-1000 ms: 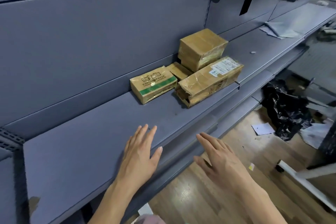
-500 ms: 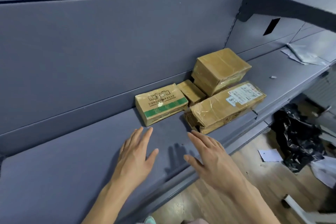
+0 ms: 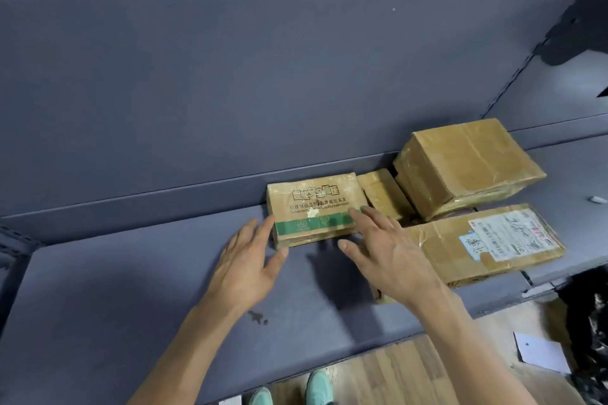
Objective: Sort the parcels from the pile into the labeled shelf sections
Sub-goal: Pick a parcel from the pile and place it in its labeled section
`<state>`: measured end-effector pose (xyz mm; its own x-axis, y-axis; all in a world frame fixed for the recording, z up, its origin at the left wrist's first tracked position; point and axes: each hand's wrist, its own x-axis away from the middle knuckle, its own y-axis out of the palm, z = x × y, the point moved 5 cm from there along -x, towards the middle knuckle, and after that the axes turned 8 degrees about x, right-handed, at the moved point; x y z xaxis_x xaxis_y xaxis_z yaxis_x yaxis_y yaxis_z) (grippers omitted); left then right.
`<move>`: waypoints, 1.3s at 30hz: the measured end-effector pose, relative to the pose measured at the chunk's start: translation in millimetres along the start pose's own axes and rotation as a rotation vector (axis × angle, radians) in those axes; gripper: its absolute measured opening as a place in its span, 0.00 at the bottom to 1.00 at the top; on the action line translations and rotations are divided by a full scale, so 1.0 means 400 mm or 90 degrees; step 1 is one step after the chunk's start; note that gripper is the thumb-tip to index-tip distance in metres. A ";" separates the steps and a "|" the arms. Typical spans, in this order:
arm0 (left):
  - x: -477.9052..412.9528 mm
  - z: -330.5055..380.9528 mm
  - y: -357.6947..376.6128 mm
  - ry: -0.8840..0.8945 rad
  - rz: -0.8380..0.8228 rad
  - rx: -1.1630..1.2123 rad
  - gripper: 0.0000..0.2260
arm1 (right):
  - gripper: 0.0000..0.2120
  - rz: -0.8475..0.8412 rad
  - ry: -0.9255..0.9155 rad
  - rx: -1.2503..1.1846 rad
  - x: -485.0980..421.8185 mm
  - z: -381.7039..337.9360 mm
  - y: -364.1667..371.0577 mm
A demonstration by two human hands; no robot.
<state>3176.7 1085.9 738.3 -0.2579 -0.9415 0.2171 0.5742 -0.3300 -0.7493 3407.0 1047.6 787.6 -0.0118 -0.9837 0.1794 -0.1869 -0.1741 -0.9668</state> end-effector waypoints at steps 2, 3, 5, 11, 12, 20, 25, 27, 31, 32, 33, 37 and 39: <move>-0.034 0.004 0.015 -0.010 0.003 0.005 0.30 | 0.30 -0.022 0.001 0.009 -0.054 0.026 0.009; -0.050 0.006 0.022 -0.016 0.006 0.007 0.30 | 0.30 -0.031 -0.001 0.013 -0.077 0.036 0.013; -0.074 0.013 0.034 -0.037 0.018 0.012 0.30 | 0.28 -0.053 -0.014 0.023 -0.118 0.054 0.025; -0.096 0.032 0.052 -0.072 0.075 0.090 0.27 | 0.27 -0.097 -0.047 0.102 -0.187 0.074 0.059; -0.095 0.034 0.053 -0.077 0.085 0.110 0.27 | 0.27 -0.095 -0.044 0.102 -0.191 0.072 0.060; -0.063 -0.010 0.030 -0.206 0.163 0.231 0.40 | 0.29 -0.125 -0.052 0.034 -0.163 0.016 0.066; -0.033 -0.059 -0.001 -0.271 0.164 0.294 0.42 | 0.30 -0.131 -0.043 -0.047 -0.145 -0.030 0.067; -0.020 -0.072 -0.019 -0.261 0.173 0.342 0.36 | 0.30 -0.135 -0.042 -0.069 -0.135 -0.049 0.069; 0.027 -0.112 -0.057 -0.223 0.186 0.491 0.24 | 0.33 -0.114 -0.029 -0.147 -0.114 -0.075 0.066; 0.040 -0.122 -0.065 -0.207 0.183 0.502 0.19 | 0.34 -0.108 -0.021 -0.166 -0.112 -0.080 0.065; 0.052 -0.127 -0.074 -0.187 0.177 0.505 0.14 | 0.35 -0.106 -0.014 -0.184 -0.109 -0.086 0.065; 0.076 -0.123 -0.096 -0.130 0.100 0.540 0.10 | 0.40 -0.093 0.016 -0.290 -0.105 -0.112 0.068; 0.082 -0.124 -0.103 -0.106 0.071 0.565 0.14 | 0.43 -0.073 0.031 -0.320 -0.102 -0.112 0.063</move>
<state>3105.9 1072.1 745.2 -0.0884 -0.9460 0.3119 0.9942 -0.1028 -0.0300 3358.7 1085.4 763.9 -0.0072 -0.9542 0.2992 -0.6382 -0.2259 -0.7360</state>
